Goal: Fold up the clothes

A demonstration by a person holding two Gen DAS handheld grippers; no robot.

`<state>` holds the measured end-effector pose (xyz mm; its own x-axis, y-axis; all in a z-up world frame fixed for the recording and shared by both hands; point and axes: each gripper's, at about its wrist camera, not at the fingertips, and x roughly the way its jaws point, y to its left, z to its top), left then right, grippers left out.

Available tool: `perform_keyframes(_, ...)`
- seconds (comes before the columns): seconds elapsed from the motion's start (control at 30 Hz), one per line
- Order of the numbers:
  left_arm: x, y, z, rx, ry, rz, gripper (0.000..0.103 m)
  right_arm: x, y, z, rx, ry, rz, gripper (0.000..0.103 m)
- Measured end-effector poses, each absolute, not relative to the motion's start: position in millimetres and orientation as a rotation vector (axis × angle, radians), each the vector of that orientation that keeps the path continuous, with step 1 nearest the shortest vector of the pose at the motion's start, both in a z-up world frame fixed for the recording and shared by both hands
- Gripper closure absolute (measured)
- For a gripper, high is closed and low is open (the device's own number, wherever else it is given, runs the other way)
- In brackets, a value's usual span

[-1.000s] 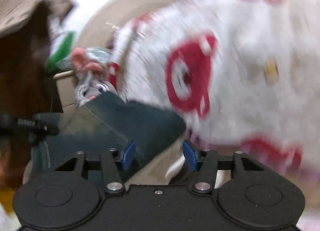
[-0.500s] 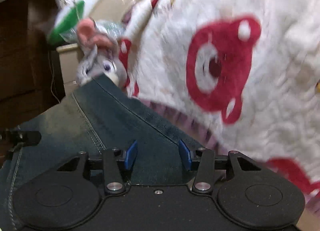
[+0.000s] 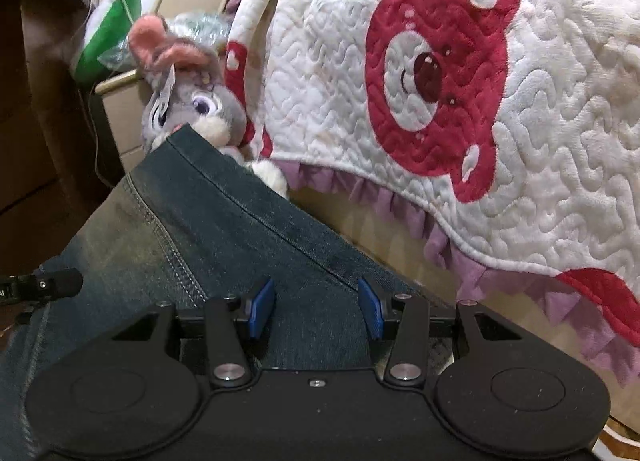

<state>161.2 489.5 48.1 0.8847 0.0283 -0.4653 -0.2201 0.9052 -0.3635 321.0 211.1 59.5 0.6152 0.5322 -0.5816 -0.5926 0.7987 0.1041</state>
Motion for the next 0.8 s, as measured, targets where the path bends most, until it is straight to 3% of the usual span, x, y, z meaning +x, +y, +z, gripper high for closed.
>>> perform_keyframes(0.03, 156.1, 489.2, 51.6, -0.44, 0.475, 0.144, 0.086, 319.6, 212.0, 66.3, -0.145, 0.652, 0.649, 0.05)
perform_keyframes(0.07, 150.1, 487.5, 56.2, -0.45, 0.478, 0.158, 0.085, 318.1, 213.0, 73.2, -0.188, 0.668, 0.65, 0.041)
perform_keyframes(0.1, 143.4, 482.2, 61.4, -0.437, 0.48, 0.174, 0.078, 314.8, 211.0, 80.5, -0.22, 0.681, 0.632, 0.026)
perform_keyframes(0.13, 136.6, 476.2, 66.7, -0.419, 0.483, 0.19, 0.071, 310.7, 207.8, 88.1, -0.247, 0.693, 0.607, 0.023)
perform_keyframes(0.2, 124.8, 457.4, 75.2, -0.332, 0.505, 0.241, 0.017, 301.3, 200.4, 102.2, -0.311, 0.725, 0.565, 0.021)
perform_keyframes(0.43, 91.0, 383.1, 76.4, -0.218, 0.593, 0.259, 0.015, 214.5, 137.3, 114.4, -0.599, 0.77, 0.594, 0.021)
perform_keyframes(0.57, 69.5, 336.6, 79.1, -0.189, 0.621, 0.353, 0.013, 164.9, 93.9, 105.2, -0.513, 0.7, 0.674, 0.021)
perform_keyframes(0.67, 46.4, 299.7, 76.0, -0.115, 0.627, 0.357, 0.0, 140.7, 72.6, 86.6, -0.44, 0.653, 0.693, 0.021)
perform_keyframes(0.8, 25.1, 251.7, 61.6, -0.04, 0.671, 0.374, 0.0, 125.6, 56.0, 60.8, -0.26, 0.667, 0.585, 0.021)
